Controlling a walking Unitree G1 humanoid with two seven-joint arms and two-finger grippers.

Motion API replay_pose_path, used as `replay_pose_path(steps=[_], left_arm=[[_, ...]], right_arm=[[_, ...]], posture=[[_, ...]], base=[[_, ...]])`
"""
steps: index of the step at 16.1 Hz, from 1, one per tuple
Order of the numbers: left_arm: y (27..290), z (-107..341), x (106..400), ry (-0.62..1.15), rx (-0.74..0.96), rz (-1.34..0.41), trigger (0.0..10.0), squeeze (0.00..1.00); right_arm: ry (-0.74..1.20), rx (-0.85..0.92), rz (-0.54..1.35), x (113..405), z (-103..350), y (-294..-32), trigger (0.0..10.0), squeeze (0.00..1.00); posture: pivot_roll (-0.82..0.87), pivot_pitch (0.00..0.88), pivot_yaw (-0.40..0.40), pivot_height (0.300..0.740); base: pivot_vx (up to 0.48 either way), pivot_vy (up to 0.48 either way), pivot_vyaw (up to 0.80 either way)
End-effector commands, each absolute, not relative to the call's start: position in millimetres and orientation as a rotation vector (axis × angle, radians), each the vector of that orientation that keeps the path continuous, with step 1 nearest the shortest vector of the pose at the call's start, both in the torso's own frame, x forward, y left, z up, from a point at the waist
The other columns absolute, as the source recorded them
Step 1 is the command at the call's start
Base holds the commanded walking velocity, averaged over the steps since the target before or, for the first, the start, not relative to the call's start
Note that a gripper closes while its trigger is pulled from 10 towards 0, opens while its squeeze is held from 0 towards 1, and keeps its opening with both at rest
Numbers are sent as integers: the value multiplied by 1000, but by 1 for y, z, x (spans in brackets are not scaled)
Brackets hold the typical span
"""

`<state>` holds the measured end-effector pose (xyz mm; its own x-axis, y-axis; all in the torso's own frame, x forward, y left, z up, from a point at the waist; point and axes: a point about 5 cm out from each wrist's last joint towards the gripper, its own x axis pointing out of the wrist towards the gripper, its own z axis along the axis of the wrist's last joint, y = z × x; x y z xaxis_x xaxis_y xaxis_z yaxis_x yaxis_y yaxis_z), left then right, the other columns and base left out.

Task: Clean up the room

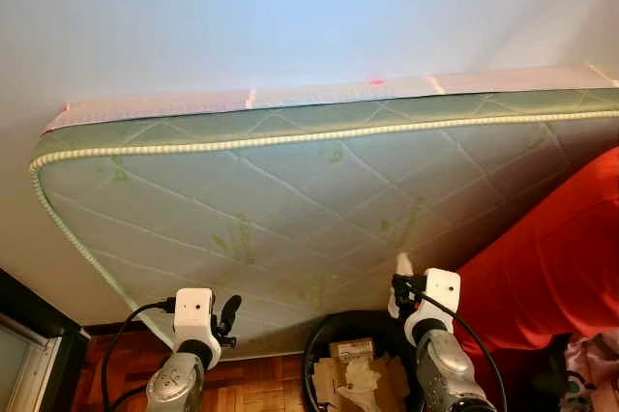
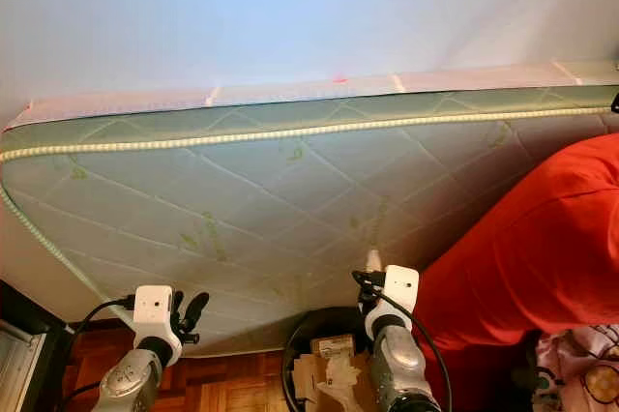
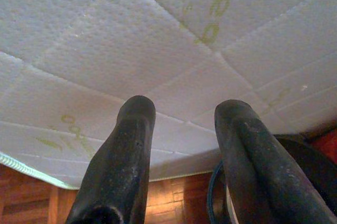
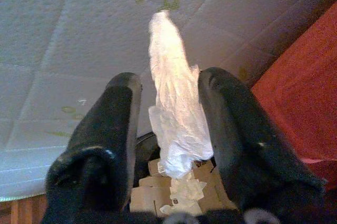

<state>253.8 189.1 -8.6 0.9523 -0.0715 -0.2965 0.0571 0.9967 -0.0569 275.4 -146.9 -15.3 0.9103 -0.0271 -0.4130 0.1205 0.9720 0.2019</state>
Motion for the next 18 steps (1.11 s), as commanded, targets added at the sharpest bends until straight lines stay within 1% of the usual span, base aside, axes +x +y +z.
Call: replay_pose_path(steps=[1, 18], left_arm=[[191, -13, 249, 325, -43, -64, 10000, 0], [192, -12, 249, 317, -41, -65, 10000, 0]], right_arm=[[418, 219, -77, 277, -14, -146, 0, 0], [406, 203, -75, 277, -13, -145, 0, 0]], posture=[[57, 78, -22, 740], [54, 76, -20, 740]], base=[[0, 0, 0], [0, 0, 0]])
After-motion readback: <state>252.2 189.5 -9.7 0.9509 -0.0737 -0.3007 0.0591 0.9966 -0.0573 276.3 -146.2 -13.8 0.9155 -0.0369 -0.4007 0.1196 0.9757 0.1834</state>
